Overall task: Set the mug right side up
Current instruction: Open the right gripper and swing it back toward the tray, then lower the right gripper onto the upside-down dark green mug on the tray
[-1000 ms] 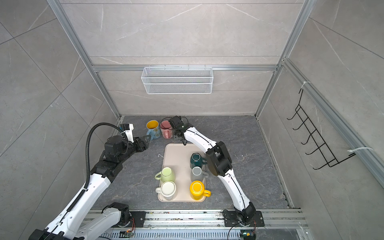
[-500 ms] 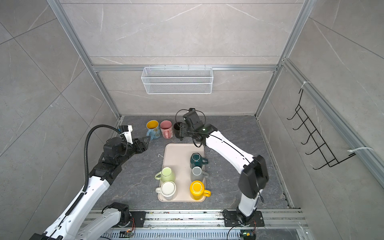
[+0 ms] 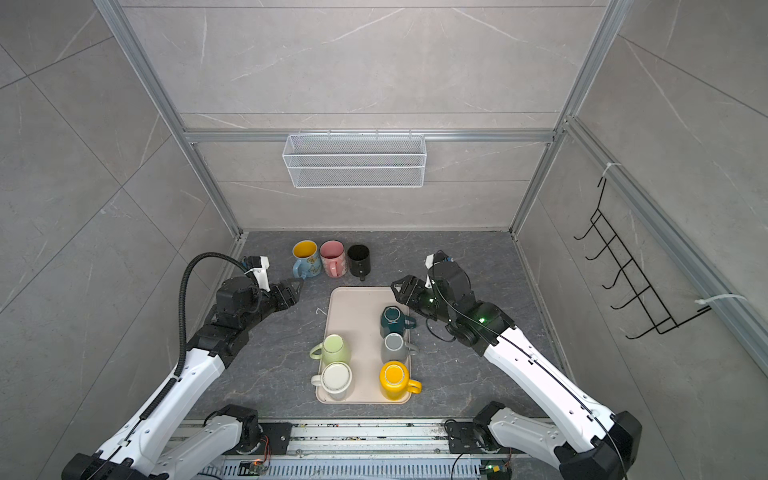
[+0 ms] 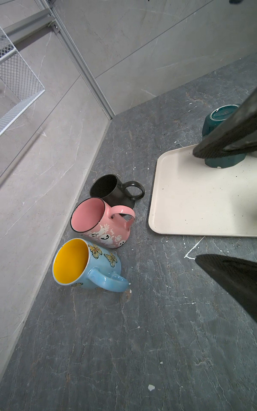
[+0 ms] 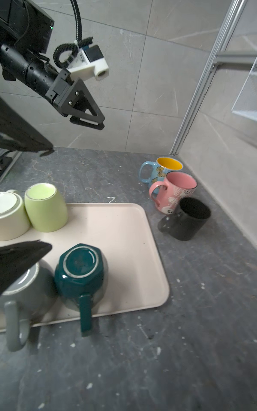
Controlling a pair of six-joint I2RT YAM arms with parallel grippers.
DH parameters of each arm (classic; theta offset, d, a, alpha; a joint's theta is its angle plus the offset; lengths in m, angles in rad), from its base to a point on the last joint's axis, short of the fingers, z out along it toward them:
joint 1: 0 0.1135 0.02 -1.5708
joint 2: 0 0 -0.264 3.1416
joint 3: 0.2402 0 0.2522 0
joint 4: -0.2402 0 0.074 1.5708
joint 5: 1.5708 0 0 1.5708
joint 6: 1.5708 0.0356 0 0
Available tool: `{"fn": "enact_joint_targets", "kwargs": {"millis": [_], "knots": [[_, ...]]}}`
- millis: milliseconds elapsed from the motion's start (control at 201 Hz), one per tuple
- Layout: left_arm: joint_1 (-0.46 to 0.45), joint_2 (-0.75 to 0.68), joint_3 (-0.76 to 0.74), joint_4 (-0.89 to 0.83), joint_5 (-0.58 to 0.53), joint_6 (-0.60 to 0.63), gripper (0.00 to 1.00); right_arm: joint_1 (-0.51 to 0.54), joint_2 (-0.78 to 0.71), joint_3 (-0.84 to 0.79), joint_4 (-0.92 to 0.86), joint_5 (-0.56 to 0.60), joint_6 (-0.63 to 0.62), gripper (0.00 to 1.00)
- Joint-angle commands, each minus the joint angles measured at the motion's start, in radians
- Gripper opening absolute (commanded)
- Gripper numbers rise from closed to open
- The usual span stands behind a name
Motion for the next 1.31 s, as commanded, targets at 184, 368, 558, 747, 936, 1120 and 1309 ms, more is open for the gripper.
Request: {"fn": "enact_joint_targets", "kwargs": {"millis": [184, 368, 558, 747, 936, 1120, 1309], "knots": [[0.006, -0.045, -0.001, -0.001, -0.053, 0.004, 0.70, -0.177, 0.081, -0.174, 0.306, -0.383, 0.369, 0.64], [0.006, -0.045, -0.001, -0.007, -0.070, 0.008, 0.70, -0.227, 0.128, -0.248, 0.387, -0.435, 0.482, 0.62], [0.006, -0.029, 0.003, -0.004, -0.079, 0.005, 0.70, -0.274, 0.108, -0.290, 0.362, -0.432, 0.510, 0.62], [0.006, 0.004, 0.027, -0.010, -0.072, 0.001, 0.70, -0.325, 0.102, -0.320, 0.296, -0.442, 0.494, 0.61], [0.006, 0.025, 0.039, -0.010, -0.070, -0.012, 0.70, -0.359, 0.175, -0.349, 0.327, -0.502, 0.490, 0.61], [0.007, 0.032, 0.043, -0.012, -0.077, -0.021, 0.70, -0.381, 0.246, -0.350, 0.362, -0.527, 0.482, 0.61], [0.007, 0.034, 0.047, -0.027, -0.080, -0.026, 0.70, -0.383, 0.314, -0.347, 0.410, -0.549, 0.481, 0.61]]}}
